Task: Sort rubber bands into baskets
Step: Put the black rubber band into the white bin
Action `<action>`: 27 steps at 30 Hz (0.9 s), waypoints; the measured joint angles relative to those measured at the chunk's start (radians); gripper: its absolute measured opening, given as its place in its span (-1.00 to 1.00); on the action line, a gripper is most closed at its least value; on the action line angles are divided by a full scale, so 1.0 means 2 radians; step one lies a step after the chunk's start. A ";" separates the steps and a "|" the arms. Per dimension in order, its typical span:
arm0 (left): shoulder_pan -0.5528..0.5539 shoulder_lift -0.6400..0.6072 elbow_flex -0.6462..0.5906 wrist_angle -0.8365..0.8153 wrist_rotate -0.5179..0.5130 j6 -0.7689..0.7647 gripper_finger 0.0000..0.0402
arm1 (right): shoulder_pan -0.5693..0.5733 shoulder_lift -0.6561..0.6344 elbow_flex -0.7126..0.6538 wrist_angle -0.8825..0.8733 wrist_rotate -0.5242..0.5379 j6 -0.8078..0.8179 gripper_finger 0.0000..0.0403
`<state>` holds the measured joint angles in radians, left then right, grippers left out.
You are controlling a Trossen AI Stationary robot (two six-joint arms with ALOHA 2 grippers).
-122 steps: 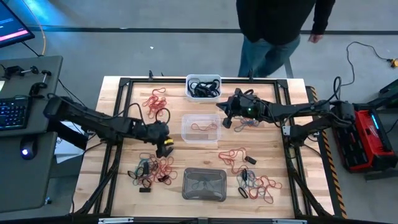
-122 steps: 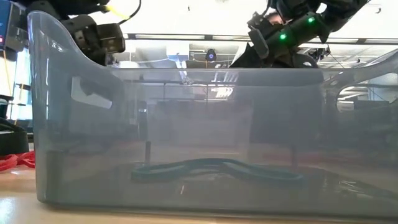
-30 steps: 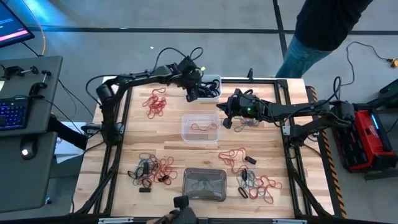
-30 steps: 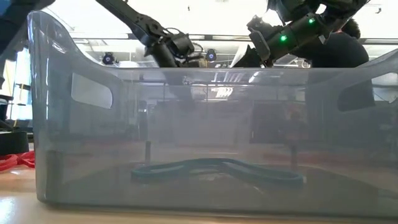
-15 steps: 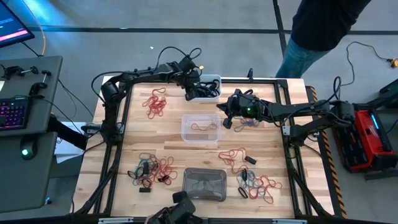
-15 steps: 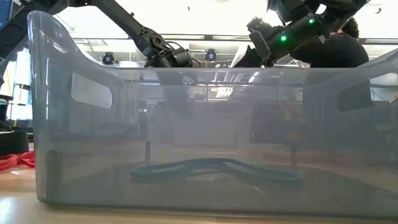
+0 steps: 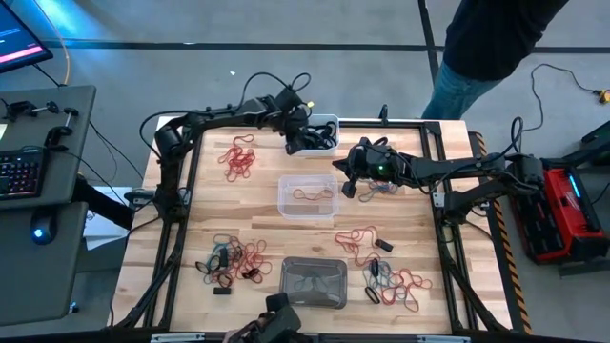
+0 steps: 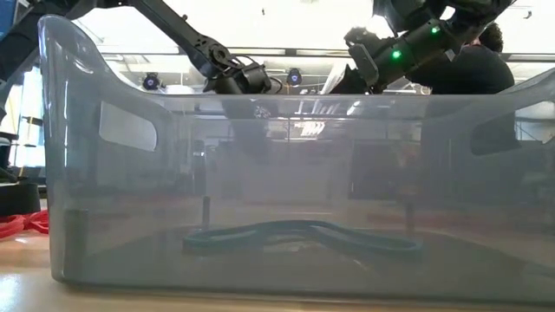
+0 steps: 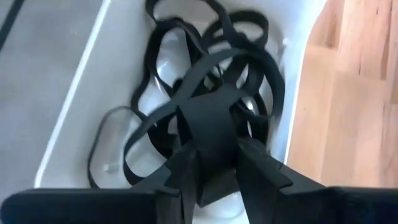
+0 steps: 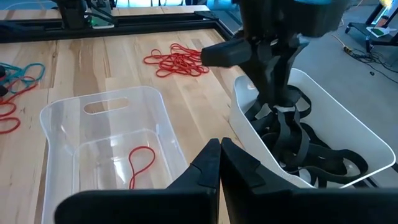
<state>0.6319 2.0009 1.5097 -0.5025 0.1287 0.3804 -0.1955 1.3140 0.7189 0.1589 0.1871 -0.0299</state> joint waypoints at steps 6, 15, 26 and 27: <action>0.000 -0.015 0.000 0.002 -0.002 -0.008 -0.52 | 0.000 0.000 0.000 -0.002 0.000 0.002 -1.00; 0.000 -0.018 0.000 -0.007 -0.004 -0.005 -0.39 | 0.000 0.000 0.000 -0.002 0.000 0.002 -1.00; -0.024 -0.054 -0.053 0.071 0.003 -0.001 -0.91 | 0.000 0.000 0.000 -0.002 0.000 0.002 -1.00; -0.028 -0.065 -0.067 0.089 0.004 -0.004 -0.95 | 0.000 0.000 0.000 -0.002 0.000 0.002 -1.00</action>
<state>0.5758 1.8704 1.3762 -0.3240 0.1366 0.3733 -0.1956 1.3140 0.7189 0.1543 0.1874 -0.0257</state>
